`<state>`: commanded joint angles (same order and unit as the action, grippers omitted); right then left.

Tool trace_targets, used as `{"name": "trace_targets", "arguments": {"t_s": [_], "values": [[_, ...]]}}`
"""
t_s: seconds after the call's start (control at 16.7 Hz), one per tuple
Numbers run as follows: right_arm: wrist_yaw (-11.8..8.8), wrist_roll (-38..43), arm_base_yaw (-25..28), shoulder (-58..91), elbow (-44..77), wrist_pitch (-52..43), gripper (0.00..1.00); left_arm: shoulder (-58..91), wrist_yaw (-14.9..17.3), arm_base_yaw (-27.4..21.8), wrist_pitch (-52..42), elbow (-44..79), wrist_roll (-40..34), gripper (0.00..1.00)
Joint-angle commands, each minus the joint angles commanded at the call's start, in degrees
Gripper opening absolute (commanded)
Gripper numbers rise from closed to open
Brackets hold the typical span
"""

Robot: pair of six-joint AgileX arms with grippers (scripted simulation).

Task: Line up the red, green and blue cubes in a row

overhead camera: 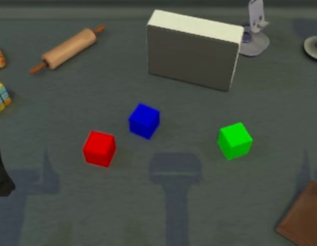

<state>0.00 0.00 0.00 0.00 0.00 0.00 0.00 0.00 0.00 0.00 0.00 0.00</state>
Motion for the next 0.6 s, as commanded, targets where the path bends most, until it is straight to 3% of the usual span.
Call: {"name": "trace_targets", "arguments": {"t_s": [0.3, 0.6], "values": [[0.0, 0.0, 0.0, 0.0, 0.0, 0.0, 1.00, 3.5, 0.1, -1.1, -2.5, 3.5, -0.4, 1.00], [0.0, 0.0, 0.0, 0.0, 0.0, 0.0, 1.00, 21.6, 0.1, -5.2, -13.4, 19.2, -1.9, 1.00]]}}
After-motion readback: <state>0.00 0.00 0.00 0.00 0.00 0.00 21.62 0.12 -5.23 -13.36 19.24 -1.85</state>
